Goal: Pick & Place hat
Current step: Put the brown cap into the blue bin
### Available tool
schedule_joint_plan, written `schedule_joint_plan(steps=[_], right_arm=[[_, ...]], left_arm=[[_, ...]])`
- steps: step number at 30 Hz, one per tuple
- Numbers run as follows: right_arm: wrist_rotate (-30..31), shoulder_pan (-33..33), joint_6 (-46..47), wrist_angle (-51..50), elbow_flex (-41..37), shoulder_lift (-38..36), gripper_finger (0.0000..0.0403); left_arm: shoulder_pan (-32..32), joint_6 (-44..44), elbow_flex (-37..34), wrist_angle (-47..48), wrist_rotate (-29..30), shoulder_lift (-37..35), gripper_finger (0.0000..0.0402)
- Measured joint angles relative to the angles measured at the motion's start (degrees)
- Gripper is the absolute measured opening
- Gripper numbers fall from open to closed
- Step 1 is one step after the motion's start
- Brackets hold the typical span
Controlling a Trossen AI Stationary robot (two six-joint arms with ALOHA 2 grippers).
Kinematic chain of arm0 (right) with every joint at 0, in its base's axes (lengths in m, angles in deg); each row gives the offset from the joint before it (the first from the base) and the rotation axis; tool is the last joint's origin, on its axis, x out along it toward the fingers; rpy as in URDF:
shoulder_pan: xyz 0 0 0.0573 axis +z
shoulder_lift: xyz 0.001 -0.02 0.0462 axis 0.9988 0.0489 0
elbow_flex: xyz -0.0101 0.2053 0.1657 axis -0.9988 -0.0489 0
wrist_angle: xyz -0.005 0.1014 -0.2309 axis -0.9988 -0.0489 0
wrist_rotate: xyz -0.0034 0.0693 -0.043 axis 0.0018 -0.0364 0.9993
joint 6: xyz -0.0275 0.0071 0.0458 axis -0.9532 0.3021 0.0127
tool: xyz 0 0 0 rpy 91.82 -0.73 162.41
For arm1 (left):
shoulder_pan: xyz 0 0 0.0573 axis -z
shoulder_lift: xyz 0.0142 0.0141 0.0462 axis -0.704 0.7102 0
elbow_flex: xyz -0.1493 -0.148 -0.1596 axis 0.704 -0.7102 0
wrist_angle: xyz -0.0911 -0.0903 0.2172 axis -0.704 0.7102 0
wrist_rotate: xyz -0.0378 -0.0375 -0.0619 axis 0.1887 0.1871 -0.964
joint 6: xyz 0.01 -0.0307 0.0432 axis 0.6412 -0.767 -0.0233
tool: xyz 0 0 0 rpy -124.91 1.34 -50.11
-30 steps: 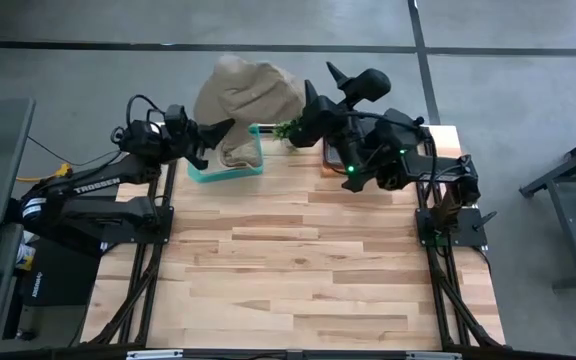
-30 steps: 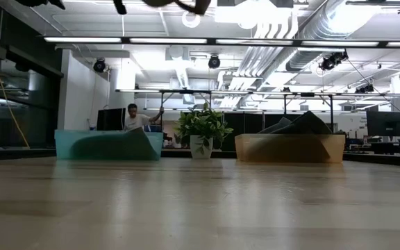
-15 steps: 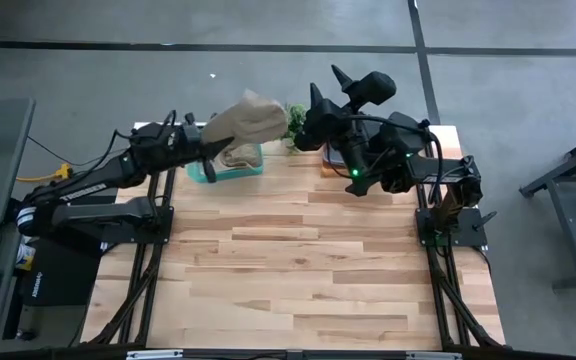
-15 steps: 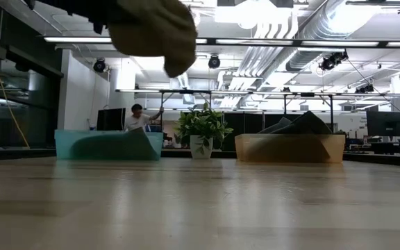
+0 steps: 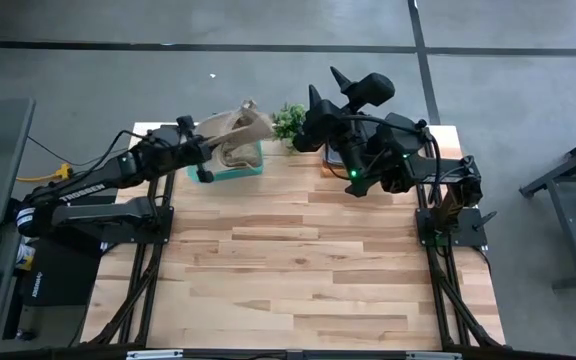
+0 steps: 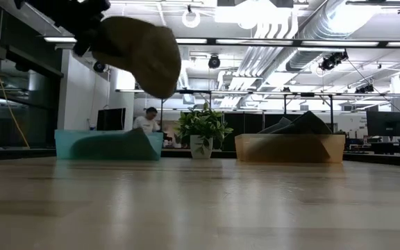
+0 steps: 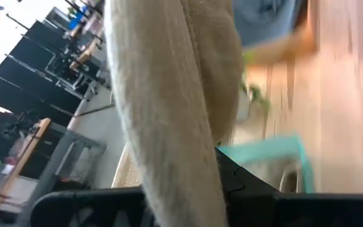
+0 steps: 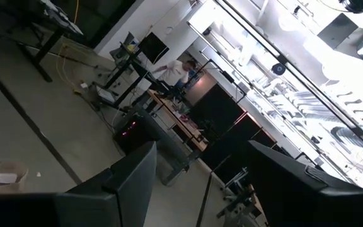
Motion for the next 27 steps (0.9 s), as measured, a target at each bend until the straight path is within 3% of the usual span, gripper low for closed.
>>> schedule_joint_plan(steps=[15, 22, 27], right_arm=[[-2.02, -0.04, 1.70, -0.86, 0.00, 0.00, 0.0238], [-2.95, -0.04, 1.71, -1.05, 0.00, 0.00, 0.0238], [-3.63, -0.04, 1.67, -1.04, 0.00, 0.00, 0.0238]], left_arm=[[-0.02, 15.55, -0.35, 11.12, 2.18, 0.12, 0.0000], [-0.07, 30.72, -3.62, 10.59, 7.28, 2.76, 0.0000], [-0.06, 34.73, -6.32, 8.83, 8.34, 4.37, 0.0000]])
